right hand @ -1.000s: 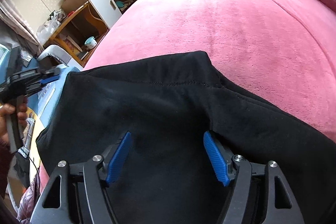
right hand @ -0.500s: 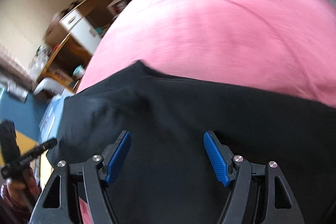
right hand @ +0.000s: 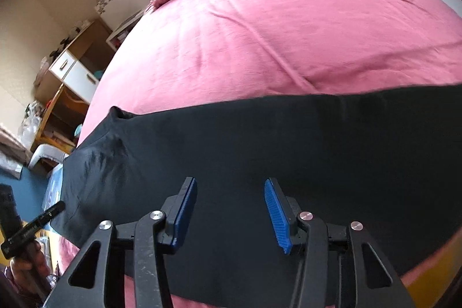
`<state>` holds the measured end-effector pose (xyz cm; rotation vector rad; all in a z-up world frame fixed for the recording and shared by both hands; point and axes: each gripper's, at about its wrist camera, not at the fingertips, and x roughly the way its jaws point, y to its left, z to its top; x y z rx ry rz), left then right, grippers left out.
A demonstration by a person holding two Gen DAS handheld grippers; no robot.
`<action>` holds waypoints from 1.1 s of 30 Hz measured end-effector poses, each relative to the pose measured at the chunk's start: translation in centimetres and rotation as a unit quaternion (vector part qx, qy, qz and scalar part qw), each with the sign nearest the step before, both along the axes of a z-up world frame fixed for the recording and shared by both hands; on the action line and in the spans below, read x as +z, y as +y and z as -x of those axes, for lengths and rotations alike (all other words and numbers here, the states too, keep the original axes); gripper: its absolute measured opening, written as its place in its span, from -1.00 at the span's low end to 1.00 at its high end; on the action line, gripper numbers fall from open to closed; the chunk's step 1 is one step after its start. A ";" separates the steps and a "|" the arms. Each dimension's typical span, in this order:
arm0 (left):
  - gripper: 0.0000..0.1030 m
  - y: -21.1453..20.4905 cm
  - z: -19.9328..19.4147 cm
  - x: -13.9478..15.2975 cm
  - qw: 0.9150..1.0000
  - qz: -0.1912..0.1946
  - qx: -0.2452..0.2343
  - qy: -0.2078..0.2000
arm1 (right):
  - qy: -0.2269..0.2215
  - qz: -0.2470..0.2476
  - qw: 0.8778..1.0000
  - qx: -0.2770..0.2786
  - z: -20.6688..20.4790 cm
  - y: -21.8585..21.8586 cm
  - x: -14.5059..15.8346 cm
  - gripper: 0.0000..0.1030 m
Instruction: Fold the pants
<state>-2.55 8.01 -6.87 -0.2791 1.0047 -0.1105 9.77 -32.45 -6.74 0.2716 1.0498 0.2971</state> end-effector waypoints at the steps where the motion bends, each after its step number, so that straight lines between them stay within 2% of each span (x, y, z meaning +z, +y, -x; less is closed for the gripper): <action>1: -0.51 -0.8 0.0 -0.1 1.000 0.001 -0.006 0.007 | -0.005 0.002 1.000 0.012 -0.4 0.8 0.1 -0.07; 3: -0.51 -1.7 -0.1 -0.5 1.000 0.003 -0.018 0.014 | -0.011 -0.005 0.999 0.036 -1.0 2.7 0.4 -0.15; 7: -0.51 -3.1 0.3 -0.8 0.999 -0.003 -0.045 0.016 | -0.012 0.005 0.997 0.078 -3.2 6.6 -0.2 -0.16; 11: -0.51 -3.6 0.0 -1.6 0.998 -0.014 -0.047 0.028 | -0.001 0.044 0.996 0.073 -5.5 8.7 -1.7 -0.16; 12: -0.51 -3.6 -0.3 -1.9 0.998 -0.018 -0.043 0.031 | 0.009 0.054 0.996 0.070 -6.1 9.0 -2.2 -0.22; 15: -0.52 -3.0 -0.8 -2.7 0.999 -0.007 -0.028 0.041 | 0.013 0.083 0.994 0.074 -6.6 9.7 -3.0 -0.22; 17: -0.51 -2.9 -0.9 -2.7 0.999 -0.005 -0.024 0.042 | 0.009 0.075 0.994 0.073 -6.3 9.4 -2.8 -0.22; 20: -0.46 -3.2 -0.5 -2.3 0.999 -0.014 -0.032 0.037 | 0.006 0.033 0.998 0.059 -5.3 7.7 -1.9 -0.22; 23: -0.45 -3.4 -0.5 -2.3 0.999 -0.014 -0.034 0.033 | -0.006 -0.004 1.000 0.016 -3.6 3.6 -0.3 -0.16; 27: -0.45 -3.9 -0.5 -2.0 0.999 -0.009 -0.034 0.031 | -0.014 -0.063 0.995 -0.080 -0.6 -6.0 1.5 -0.16; 30: -0.44 -4.3 -0.7 -1.9 0.999 -0.009 -0.034 0.032 | -0.017 -0.113 0.977 -0.182 2.3 -15.1 2.2 -0.16; 33: -0.44 -3.4 -0.3 -2.0 0.999 -0.012 -0.035 0.032 | -0.024 -0.149 0.948 -0.279 6.4 -23.2 2.2 -0.12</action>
